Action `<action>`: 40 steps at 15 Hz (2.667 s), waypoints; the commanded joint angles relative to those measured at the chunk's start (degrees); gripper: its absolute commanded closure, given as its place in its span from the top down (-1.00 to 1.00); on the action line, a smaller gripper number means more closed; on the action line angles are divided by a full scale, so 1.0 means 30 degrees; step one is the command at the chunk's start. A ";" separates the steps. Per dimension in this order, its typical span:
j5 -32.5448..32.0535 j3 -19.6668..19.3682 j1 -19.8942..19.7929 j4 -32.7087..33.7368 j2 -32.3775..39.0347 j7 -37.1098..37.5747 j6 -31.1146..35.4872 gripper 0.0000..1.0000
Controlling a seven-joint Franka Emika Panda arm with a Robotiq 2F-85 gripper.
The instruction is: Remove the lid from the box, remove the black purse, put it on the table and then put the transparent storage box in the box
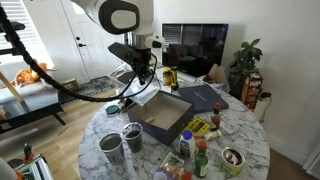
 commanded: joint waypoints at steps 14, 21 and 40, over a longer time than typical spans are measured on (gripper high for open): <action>-0.1766 -0.0706 -0.0961 0.4444 0.7207 -0.3152 0.2753 -0.97; -0.2714 -0.0563 -0.1146 0.4407 0.8823 -0.2712 0.4413 -0.97; -0.3029 0.0129 -0.0152 0.2472 -0.0989 -0.2055 0.0221 1.00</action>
